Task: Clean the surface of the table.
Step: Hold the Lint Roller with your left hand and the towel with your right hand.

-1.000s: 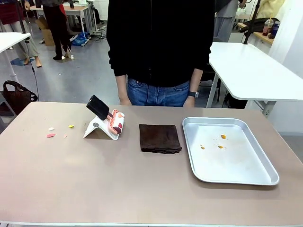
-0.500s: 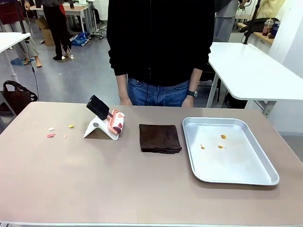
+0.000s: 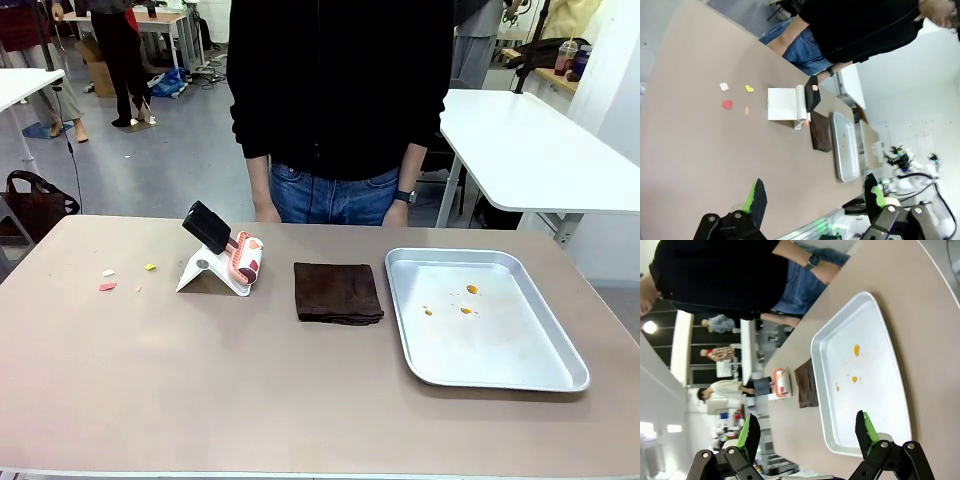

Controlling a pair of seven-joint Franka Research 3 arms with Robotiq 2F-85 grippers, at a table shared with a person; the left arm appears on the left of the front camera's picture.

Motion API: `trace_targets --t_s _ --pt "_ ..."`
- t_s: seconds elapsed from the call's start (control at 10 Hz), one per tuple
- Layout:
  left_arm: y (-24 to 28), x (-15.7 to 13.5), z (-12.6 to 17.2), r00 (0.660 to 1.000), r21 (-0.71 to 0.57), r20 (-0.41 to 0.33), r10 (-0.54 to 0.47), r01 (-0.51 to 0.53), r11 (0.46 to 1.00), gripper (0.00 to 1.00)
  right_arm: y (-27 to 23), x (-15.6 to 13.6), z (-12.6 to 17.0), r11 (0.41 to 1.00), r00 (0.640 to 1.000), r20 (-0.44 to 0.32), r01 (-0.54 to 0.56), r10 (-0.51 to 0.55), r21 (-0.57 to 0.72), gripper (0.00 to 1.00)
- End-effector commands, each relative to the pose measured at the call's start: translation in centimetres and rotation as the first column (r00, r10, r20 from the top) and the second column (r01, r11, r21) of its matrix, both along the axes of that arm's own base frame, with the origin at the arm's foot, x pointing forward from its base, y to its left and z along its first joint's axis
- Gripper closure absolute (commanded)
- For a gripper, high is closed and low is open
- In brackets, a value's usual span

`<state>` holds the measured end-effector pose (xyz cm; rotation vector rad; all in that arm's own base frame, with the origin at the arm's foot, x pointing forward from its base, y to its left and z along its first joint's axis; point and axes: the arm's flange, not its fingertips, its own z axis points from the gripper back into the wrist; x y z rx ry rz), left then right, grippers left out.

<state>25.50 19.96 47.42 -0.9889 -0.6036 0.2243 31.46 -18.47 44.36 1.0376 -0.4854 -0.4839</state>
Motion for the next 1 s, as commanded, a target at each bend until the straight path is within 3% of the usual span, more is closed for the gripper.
trace_targets --t_s 0.0,0.3,0.5,0.7,0.9 --pt "-5.4 3.4 4.5 0.998 0.129 -0.058 -0.040 0.047 0.991 0.00 9.0 -0.3 3.6 0.985 0.999 0.027 -0.038 0.043 -0.170 0.00" --pt "-13.1 10.0 7.6 0.987 0.307 -0.127 -0.100 0.135 0.942 0.00 21.6 2.3 7.0 0.910 0.981 0.050 -0.153 0.186 -0.386 0.00" --pt "-17.1 14.0 7.2 0.980 0.321 -0.160 -0.118 0.165 0.933 0.00 31.5 2.7 7.2 0.814 0.938 -0.034 -0.316 0.344 -0.488 0.00" --pt "-19.8 17.0 4.7 0.971 0.363 -0.210 -0.114 0.186 0.913 0.00 39.5 3.0 5.3 0.730 0.909 -0.091 -0.383 0.407 -0.566 0.00" --pt "-21.7 18.9 2.4 0.956 0.346 -0.235 -0.177 0.252 0.904 0.00 43.8 3.6 2.5 0.618 0.836 -0.190 -0.515 0.514 -0.595 0.00"
